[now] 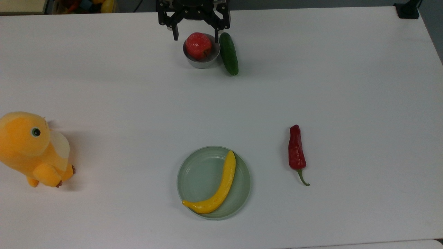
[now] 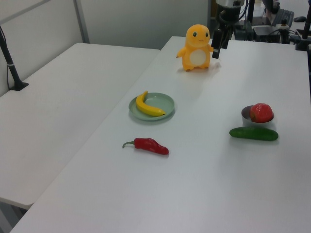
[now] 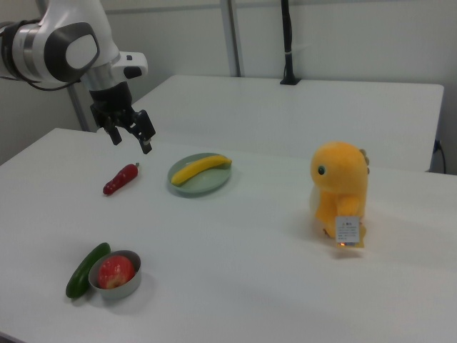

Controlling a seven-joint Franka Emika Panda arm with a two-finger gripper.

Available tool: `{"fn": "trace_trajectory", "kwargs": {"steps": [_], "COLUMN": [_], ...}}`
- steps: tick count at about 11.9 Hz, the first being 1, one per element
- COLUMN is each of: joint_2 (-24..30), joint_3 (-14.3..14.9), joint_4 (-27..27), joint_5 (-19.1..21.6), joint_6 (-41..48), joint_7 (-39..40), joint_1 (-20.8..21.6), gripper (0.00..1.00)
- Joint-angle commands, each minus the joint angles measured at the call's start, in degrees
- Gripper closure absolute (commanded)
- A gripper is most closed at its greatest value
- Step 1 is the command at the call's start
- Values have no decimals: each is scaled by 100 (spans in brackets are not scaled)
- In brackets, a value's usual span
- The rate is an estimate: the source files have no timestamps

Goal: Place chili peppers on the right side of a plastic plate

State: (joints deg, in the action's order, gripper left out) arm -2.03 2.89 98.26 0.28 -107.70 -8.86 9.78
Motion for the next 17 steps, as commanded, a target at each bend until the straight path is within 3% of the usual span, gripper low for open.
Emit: {"fn": "trace_trajectory", "kwargs": {"steps": [1, 4, 10, 13, 17], "joint_2": [132, 133, 72, -235, -543], "joint_3": [-43, -43, -43, -60, -297], "joint_4": [35, -26, 0, 9, -17], "joint_5": [182, 244, 253, 244, 218], "joint_6": [162, 538, 443, -223, -733], "joint_7": [139, 139, -72, -456, -494], "joint_1": [-20, -55, -20, 60, 86], "gripper": [0, 0, 0, 0, 0]}}
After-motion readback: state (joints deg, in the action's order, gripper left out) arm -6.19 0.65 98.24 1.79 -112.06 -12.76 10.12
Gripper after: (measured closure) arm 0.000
